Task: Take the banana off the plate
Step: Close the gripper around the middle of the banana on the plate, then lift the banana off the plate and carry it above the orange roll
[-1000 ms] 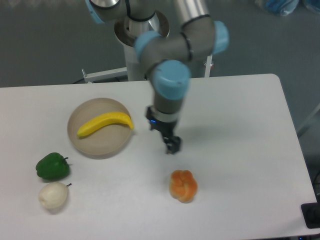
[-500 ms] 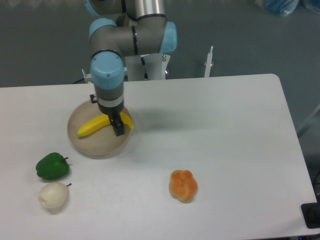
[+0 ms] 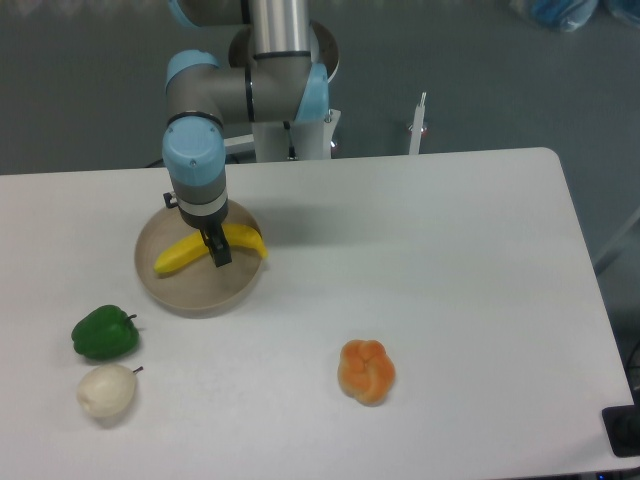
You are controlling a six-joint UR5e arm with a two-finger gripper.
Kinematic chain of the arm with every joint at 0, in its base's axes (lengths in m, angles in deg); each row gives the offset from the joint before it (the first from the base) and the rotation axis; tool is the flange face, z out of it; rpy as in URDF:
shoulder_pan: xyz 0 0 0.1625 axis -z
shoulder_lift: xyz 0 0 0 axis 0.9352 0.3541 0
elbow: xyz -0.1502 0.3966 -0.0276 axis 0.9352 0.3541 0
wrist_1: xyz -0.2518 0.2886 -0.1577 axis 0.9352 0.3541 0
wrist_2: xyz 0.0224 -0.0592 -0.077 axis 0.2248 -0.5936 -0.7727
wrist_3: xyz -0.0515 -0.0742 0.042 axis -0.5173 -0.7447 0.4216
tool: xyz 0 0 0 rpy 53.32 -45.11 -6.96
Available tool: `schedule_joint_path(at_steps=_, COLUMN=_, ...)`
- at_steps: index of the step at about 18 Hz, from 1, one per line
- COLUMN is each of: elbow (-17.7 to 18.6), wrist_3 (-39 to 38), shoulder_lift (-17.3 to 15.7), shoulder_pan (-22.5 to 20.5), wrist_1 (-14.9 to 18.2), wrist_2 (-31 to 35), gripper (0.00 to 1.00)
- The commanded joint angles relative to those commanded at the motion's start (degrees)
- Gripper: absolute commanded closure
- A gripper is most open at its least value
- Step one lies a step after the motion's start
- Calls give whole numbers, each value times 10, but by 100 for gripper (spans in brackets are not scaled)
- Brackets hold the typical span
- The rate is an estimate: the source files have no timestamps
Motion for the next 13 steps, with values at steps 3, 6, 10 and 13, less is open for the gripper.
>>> schedule_joint_path(at_steps=3, elbow=-1, wrist_3=-16, shoulder_lift=4, shoulder_pan=1, wrist_1=-2, wrist_2=-1, gripper=23)
schedule_joint_path(at_steps=6, elbow=-5, wrist_3=-19, shoulder_lift=5, shoulder_pan=5, wrist_1=-2, wrist_2=-1, gripper=65)
schedule_joint_path(at_steps=10, elbow=-27, wrist_3=-42, shoulder_lift=-3, shoulder_pan=4, wrist_1=-1, wrist_2=0, gripper=86)
schedule_joint_path(at_steps=13, elbow=-55, wrist_3=-47, shoulder_lift=-8, shoulder_pan=-1, wrist_1=2, wrist_2=-3, gripper=90)
